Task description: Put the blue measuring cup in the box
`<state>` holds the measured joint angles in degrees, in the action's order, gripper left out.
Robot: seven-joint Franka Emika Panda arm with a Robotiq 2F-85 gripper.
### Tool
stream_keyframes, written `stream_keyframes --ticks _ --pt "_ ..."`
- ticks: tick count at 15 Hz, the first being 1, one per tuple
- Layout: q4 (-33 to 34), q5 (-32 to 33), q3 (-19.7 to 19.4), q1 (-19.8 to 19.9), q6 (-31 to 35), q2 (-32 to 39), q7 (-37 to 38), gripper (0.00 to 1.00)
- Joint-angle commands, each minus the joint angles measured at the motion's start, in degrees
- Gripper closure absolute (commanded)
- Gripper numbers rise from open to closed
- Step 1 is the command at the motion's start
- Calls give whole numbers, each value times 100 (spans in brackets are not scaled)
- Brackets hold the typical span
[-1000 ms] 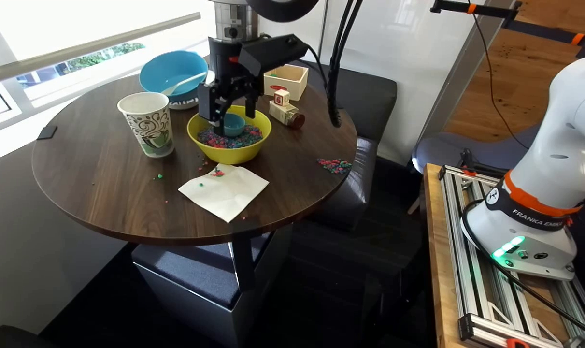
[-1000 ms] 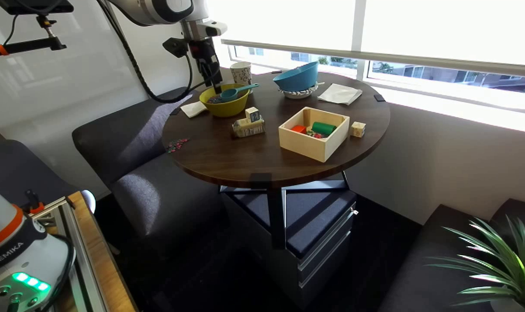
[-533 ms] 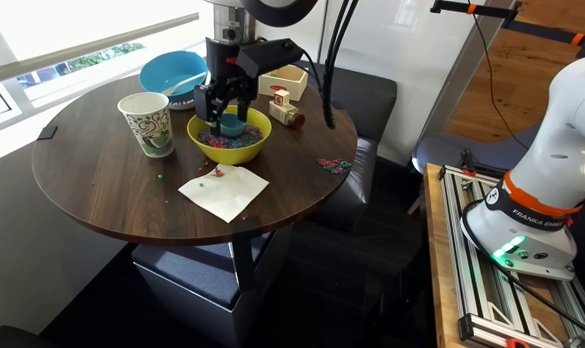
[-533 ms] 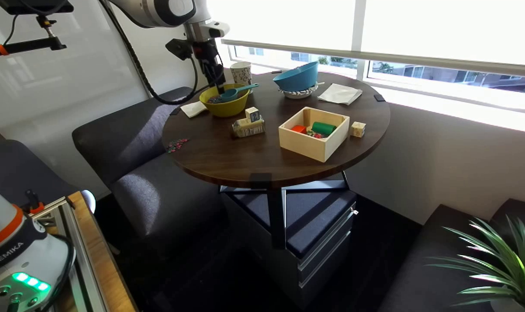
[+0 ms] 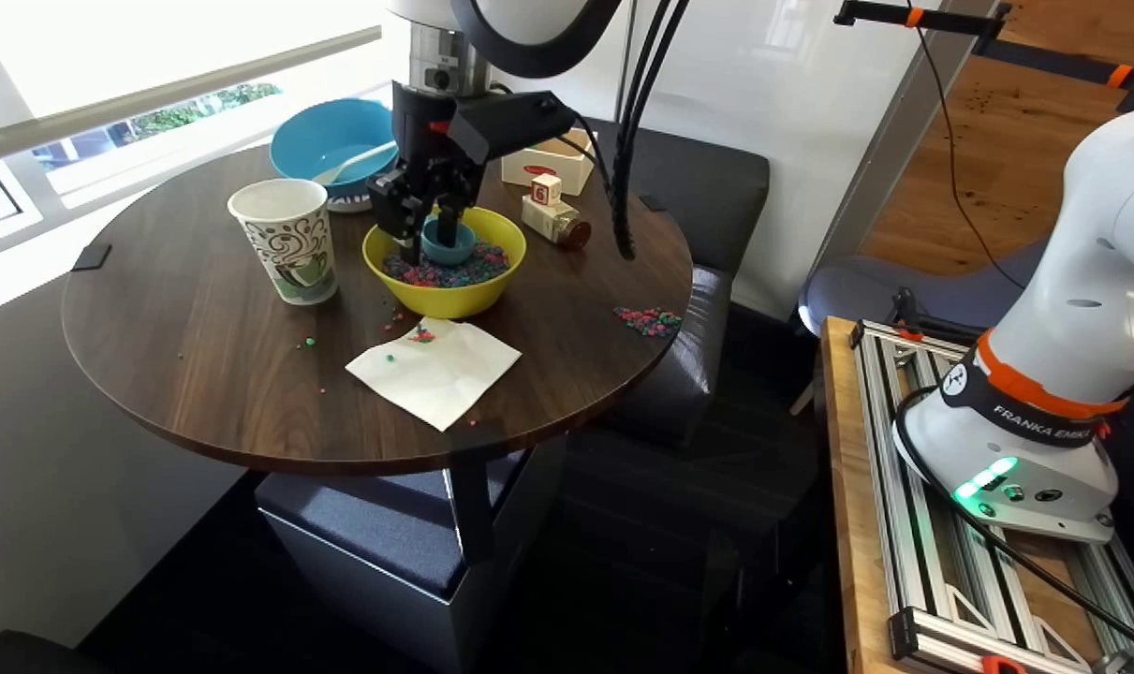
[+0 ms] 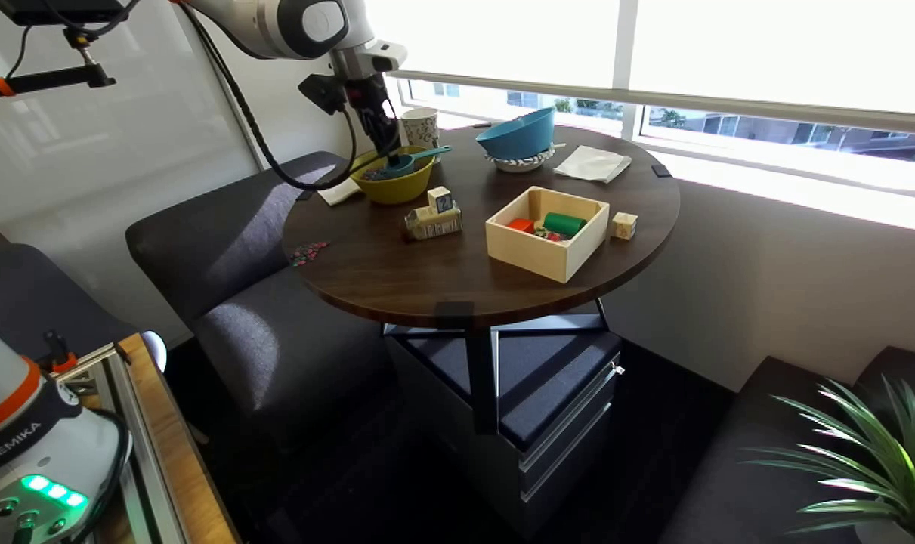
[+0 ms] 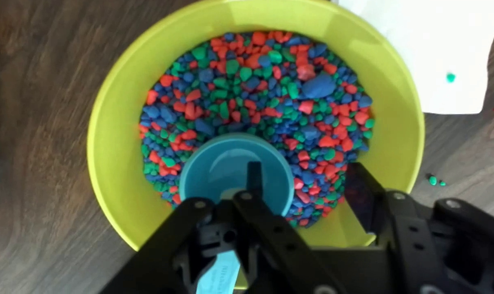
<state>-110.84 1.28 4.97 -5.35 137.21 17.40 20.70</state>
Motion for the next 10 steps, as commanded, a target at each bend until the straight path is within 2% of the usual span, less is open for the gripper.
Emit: stream_keyframes --ticks 1,3,4,7,10 --pt "85 36 -176 -140 211 161 74 43" --pt "72 78 -230 -166 271 183 106 68" --pt "52 102 -255 -183 311 174 127 71" --pt "-19 151 -300 -243 338 75 180 98" --pt "-183 259 -343 -323 258 -208 297 100"
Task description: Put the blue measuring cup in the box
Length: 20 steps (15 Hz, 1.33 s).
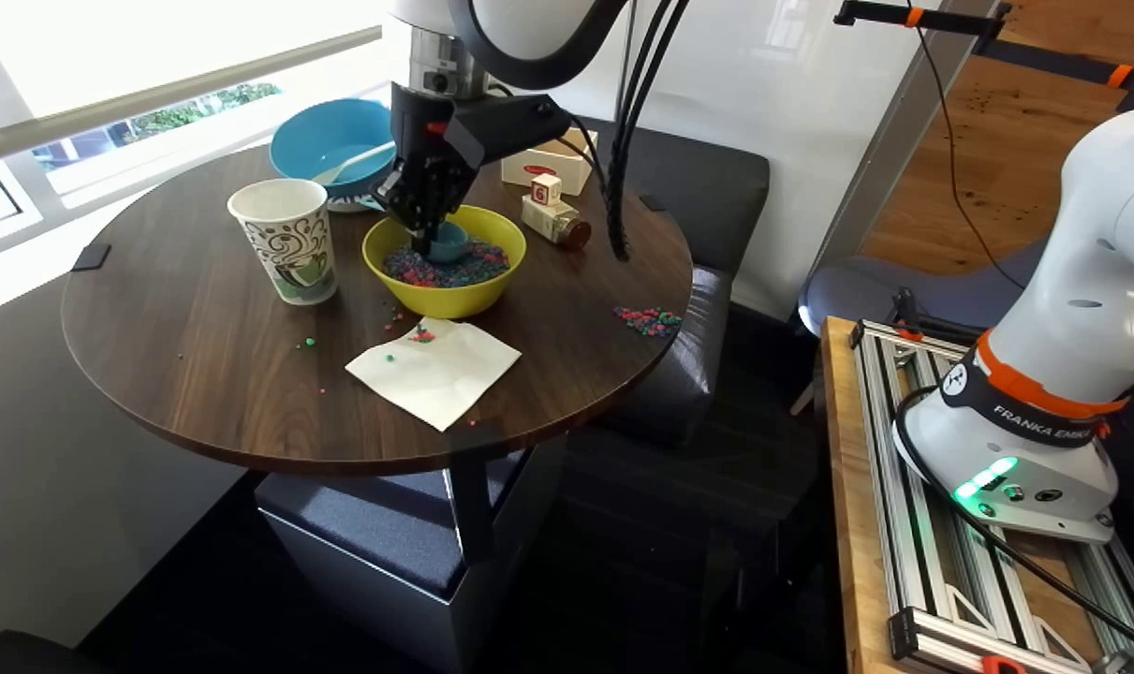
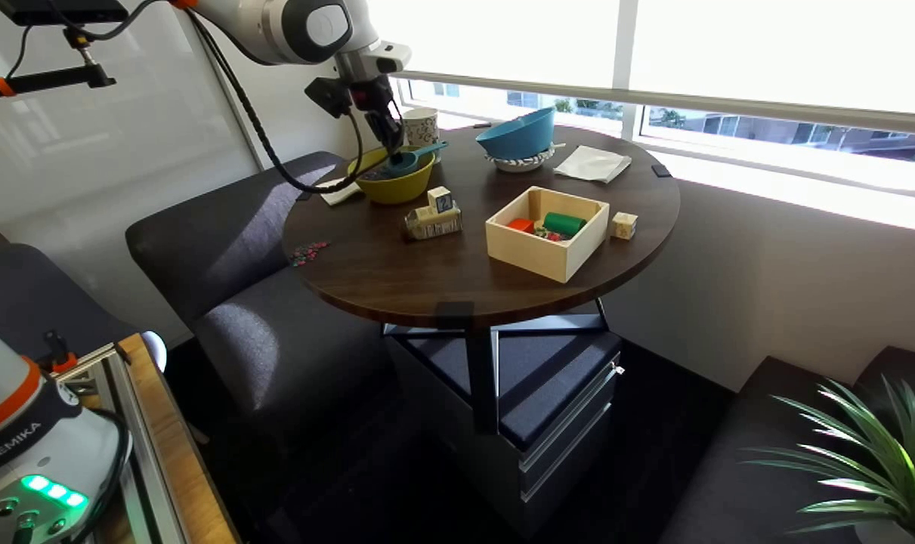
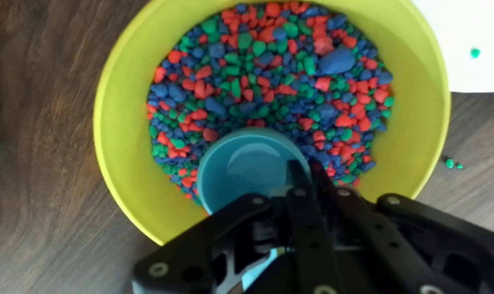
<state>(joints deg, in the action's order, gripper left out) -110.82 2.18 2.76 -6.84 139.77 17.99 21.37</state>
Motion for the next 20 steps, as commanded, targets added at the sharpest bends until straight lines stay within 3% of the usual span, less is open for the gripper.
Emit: stream_keyframes --ticks 1,4,6,8,13,14,18,20 --pt "-232 183 -121 -182 -103 -384 253 99" --pt "-576 222 -148 -115 -441 -1087 351 99" --pt "-670 483 -314 -33 -184 -1447 877 99" --pt "-540 456 -467 247 -295 -1636 1041 99" --pt "-108 240 -823 889 -435 -1599 1554 99" --pt "-205 311 -733 846 -315 -1661 1191 94" --pt "9 185 -819 997 -542 -1467 1314 99" --pt "154 593 -924 1074 -289 -1206 1435 99"
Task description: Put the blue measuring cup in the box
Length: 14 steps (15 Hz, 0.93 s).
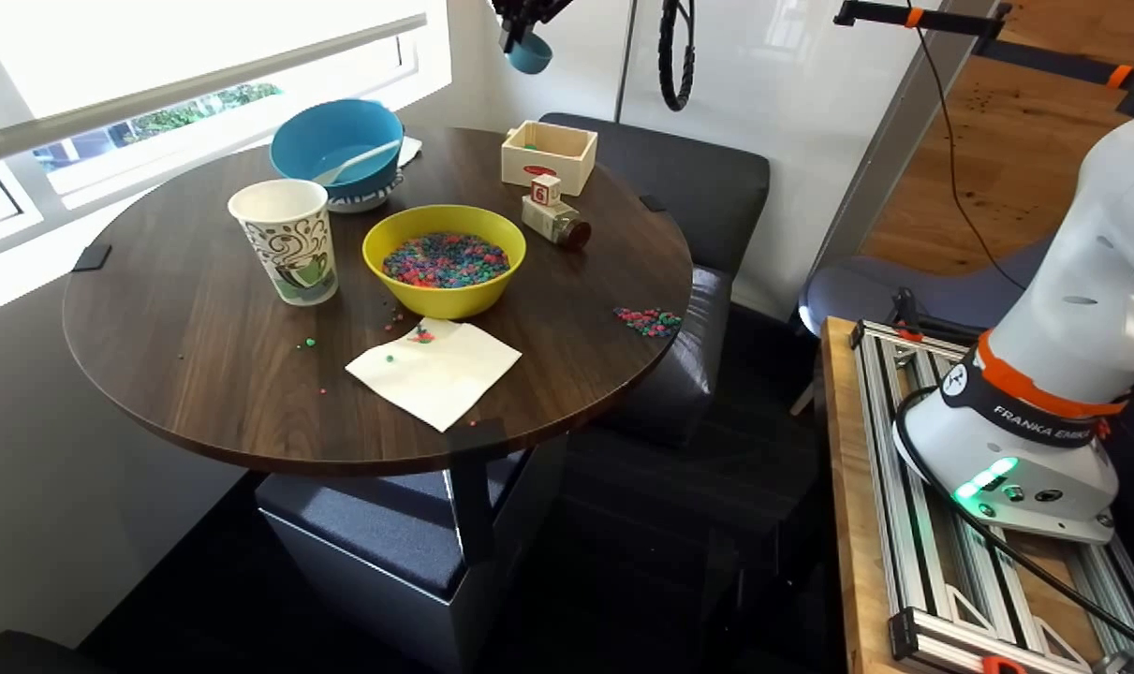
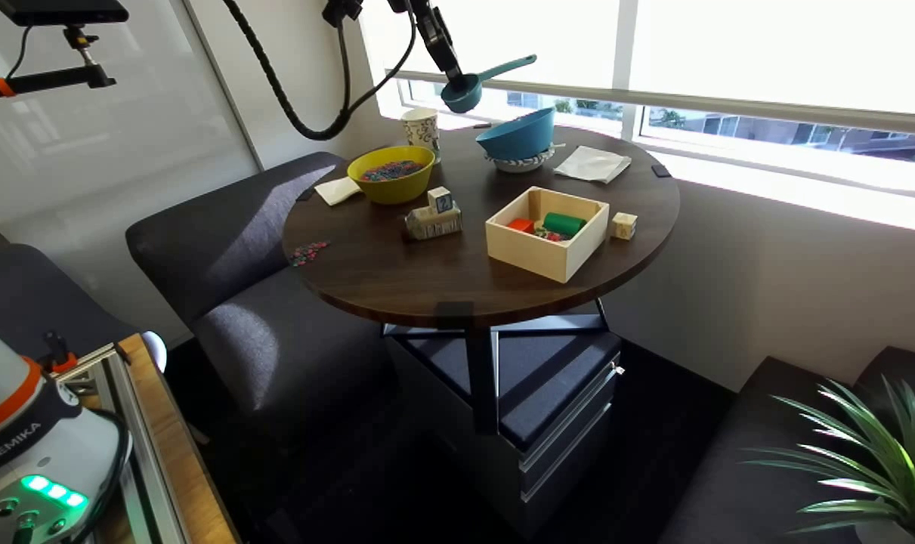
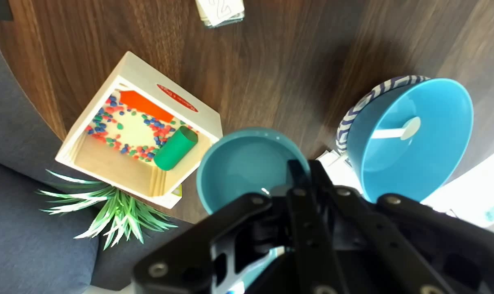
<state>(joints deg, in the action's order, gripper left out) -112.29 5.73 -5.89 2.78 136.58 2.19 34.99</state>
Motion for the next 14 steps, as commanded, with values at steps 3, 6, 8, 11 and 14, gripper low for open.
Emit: stream_keyframes --ticks 3,6,8,11,14 --pt "678 402 -253 214 100 770 367 99" --pt "1131 312 -433 266 -229 1119 449 99" --pt "1387 169 -533 336 -582 1321 372 99" --pt "1630 53 -607 421 -1073 1560 209 99" --pt "1845 205 -721 455 -1315 1818 287 99"
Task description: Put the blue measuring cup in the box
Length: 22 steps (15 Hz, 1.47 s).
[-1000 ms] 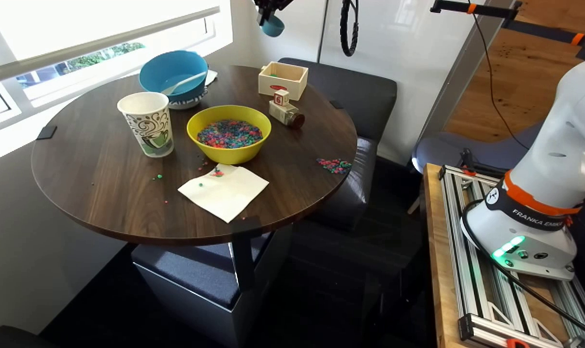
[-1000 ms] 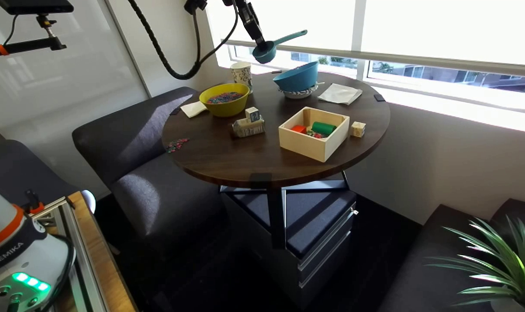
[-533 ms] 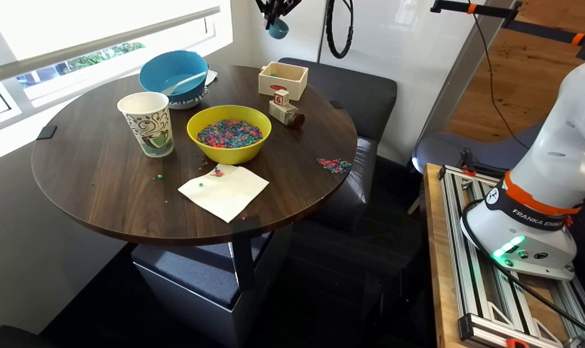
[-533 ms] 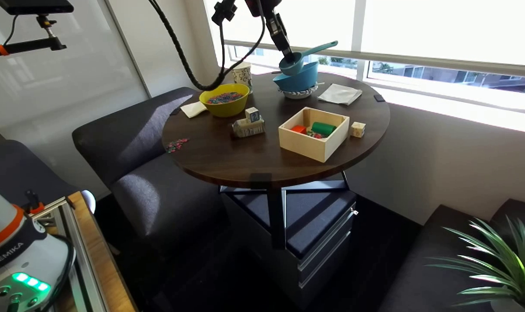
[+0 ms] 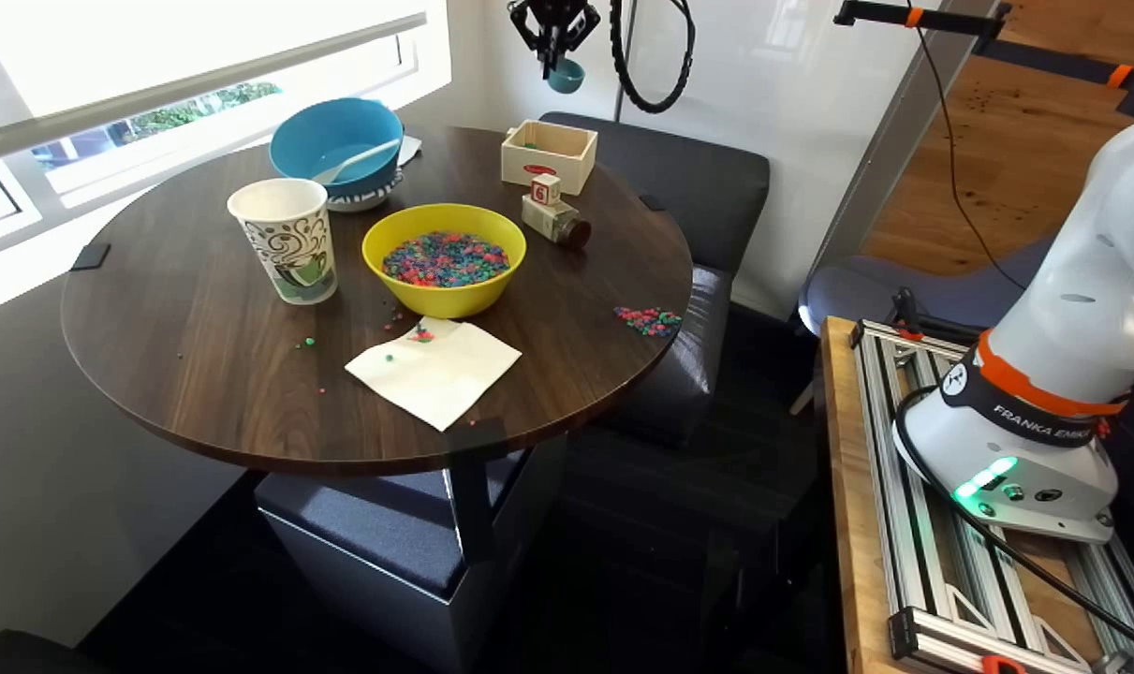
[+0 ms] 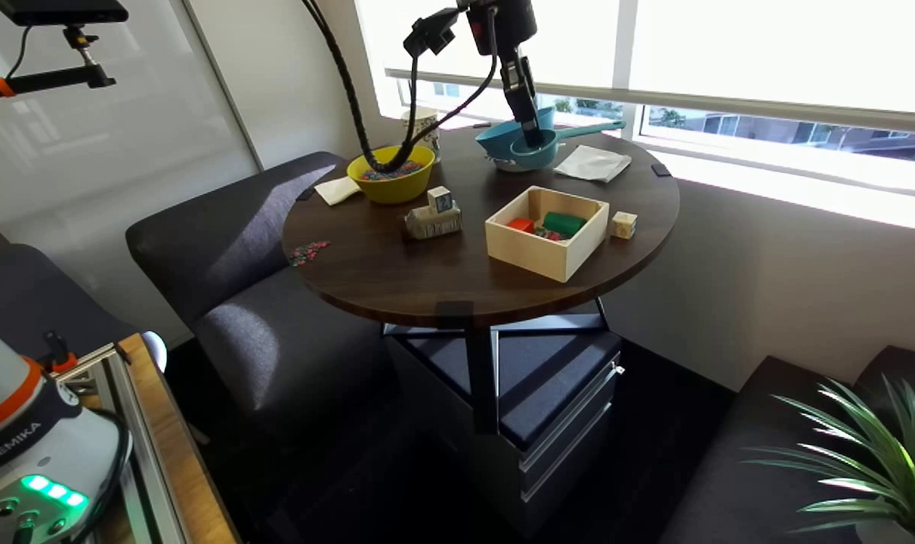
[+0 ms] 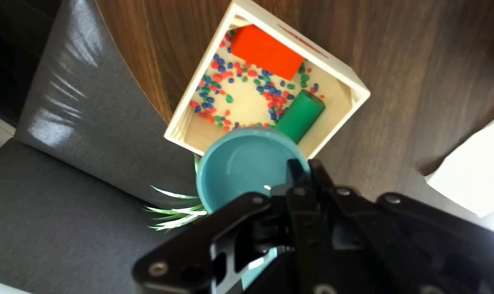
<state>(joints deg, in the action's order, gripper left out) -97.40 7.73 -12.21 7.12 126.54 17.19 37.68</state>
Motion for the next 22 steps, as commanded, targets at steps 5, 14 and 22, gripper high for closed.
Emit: stream_keyframes --ticks 5,14,22 --pt "616 -63 -138 50 -519 649 -65 99" --pt "890 -444 -80 201 -686 1175 -272 99" --pt "1368 -548 -180 224 -775 1598 -91 68"
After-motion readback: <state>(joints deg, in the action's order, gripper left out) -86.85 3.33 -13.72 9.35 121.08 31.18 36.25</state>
